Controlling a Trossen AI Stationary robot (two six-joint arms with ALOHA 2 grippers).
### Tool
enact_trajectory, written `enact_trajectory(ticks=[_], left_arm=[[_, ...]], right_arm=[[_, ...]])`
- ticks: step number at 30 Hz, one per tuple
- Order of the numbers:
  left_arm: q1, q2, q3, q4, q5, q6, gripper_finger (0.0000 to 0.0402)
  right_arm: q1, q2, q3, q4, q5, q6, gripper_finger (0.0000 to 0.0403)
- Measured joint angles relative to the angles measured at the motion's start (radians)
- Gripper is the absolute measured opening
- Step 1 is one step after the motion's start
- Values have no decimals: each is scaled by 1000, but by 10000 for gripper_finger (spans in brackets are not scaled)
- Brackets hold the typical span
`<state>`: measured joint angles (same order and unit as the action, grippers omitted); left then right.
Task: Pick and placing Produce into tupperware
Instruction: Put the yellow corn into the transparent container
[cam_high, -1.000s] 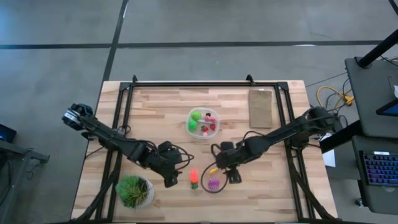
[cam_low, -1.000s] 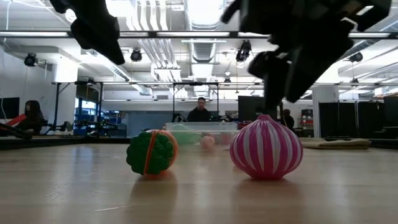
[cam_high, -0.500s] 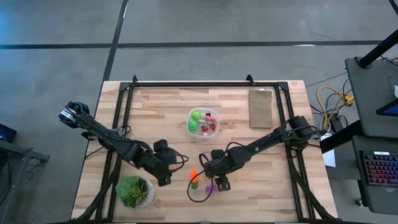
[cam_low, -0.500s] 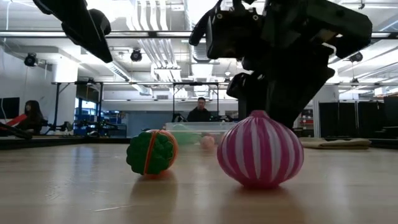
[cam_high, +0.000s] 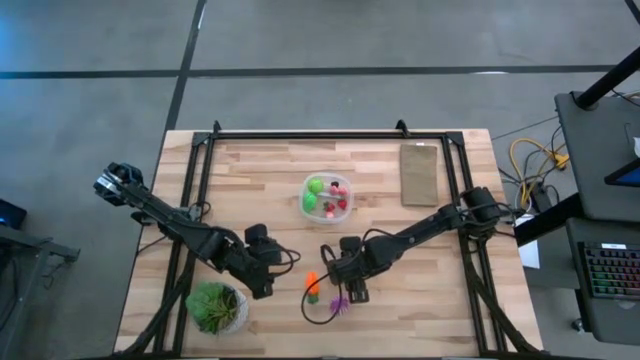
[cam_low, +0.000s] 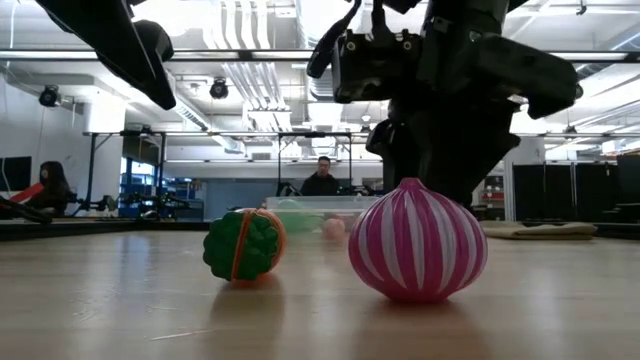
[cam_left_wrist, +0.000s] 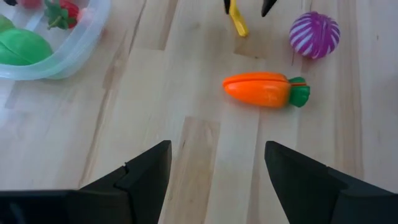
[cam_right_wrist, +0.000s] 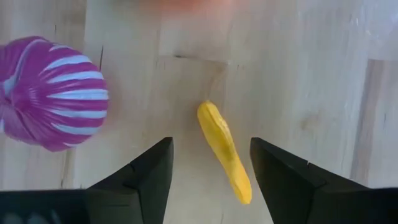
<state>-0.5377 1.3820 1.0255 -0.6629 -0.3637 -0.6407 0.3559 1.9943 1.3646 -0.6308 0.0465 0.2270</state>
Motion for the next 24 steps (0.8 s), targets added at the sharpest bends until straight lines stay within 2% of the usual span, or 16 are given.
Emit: enact_trajectory(ticks=[11,24], left_arm=[[0,0,-1,0,-38,-6,244],[1,0,-1,5,-46,-7,244]], right_arm=[[2,3,-54,7,39,-26,196],[-1,3,-51,21,62,-21,120]])
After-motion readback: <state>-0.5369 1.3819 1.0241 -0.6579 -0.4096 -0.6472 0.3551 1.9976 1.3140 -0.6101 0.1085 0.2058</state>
